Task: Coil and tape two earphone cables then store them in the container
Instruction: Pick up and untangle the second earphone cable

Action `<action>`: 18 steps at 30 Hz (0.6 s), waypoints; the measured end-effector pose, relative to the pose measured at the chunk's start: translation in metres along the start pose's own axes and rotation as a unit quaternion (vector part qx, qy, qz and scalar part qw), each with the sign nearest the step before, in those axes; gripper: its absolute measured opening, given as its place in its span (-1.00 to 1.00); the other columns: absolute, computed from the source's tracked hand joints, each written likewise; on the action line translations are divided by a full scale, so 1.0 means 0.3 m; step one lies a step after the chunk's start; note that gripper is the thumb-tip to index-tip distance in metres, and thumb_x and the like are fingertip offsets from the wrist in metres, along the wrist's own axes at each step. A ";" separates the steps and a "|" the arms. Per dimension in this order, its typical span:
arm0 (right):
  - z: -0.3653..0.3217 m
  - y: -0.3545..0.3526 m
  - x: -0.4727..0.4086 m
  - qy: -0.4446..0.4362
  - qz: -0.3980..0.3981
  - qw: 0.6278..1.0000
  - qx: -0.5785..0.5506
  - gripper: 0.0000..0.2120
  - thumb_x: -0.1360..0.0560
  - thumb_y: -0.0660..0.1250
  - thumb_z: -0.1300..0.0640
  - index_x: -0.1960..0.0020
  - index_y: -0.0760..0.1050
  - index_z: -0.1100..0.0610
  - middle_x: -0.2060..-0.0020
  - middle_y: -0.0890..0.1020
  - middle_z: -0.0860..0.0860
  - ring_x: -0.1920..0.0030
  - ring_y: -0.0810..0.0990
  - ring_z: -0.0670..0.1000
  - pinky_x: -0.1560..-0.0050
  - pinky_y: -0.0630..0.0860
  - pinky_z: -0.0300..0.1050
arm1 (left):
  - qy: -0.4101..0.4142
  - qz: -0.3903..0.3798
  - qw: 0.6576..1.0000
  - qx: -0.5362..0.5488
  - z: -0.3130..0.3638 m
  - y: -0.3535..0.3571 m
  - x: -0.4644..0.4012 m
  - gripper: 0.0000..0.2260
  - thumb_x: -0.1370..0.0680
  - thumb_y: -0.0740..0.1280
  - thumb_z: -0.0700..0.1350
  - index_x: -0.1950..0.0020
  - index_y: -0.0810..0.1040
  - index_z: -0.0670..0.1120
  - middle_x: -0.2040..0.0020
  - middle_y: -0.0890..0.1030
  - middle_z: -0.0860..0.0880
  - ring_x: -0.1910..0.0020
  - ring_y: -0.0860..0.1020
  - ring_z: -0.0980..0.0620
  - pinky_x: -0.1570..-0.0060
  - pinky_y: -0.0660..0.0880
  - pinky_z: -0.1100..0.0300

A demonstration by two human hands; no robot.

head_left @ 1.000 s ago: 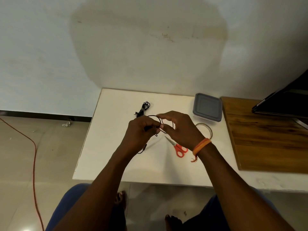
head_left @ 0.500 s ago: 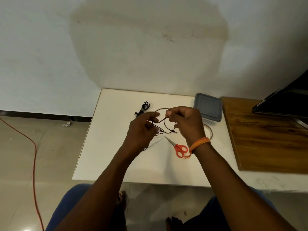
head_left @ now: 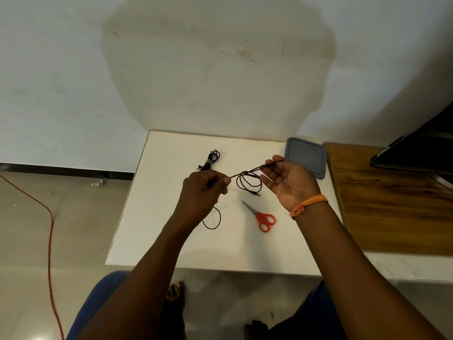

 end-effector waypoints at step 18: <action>0.023 0.053 0.056 -0.308 -0.168 0.753 0.556 -0.94 -0.48 0.42 0.19 0.06 0.66 0.12 0.28 0.70 0.00 0.28 0.68 -0.04 0.15 0.65 -0.04 | 0.174 0.055 0.981 -0.070 0.052 -0.026 0.025 -0.95 -0.51 0.43 -0.16 0.12 0.69 -0.04 0.29 0.61 0.16 0.30 0.50 0.31 0.31 0.30 0.47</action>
Point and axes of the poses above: each hand's wrist, its own x-axis away from the middle knuckle, its own y-axis out of the palm, z = x × y, the point moved 2 cm from there along -x, towards the middle knuckle
